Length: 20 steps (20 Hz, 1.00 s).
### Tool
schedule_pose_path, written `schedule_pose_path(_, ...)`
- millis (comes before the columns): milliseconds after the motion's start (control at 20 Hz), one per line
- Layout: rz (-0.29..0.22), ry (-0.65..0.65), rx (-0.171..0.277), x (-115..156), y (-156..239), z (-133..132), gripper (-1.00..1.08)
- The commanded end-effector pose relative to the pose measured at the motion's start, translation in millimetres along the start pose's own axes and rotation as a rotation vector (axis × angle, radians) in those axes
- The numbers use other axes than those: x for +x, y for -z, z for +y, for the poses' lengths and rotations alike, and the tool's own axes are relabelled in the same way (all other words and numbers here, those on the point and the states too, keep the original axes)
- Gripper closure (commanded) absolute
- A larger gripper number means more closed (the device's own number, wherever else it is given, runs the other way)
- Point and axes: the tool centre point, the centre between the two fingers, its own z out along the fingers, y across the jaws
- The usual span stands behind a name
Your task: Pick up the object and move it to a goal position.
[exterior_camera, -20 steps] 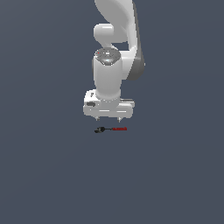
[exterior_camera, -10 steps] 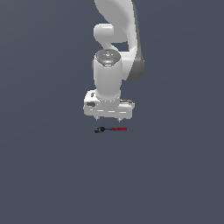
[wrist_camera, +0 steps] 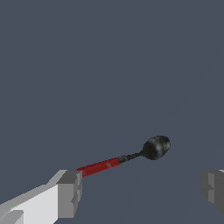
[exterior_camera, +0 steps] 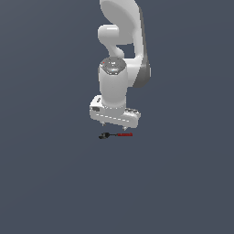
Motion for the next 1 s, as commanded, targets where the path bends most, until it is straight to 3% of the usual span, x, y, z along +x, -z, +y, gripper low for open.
schedule_pose_path(0,-0.003,-0.064,0.003,-2.4,-6.0,-0.8,-0.92)
schedule_pose_path(950,-0.026,-0.607,0.006,-23.2,-53.9,-2.4,-0.92)
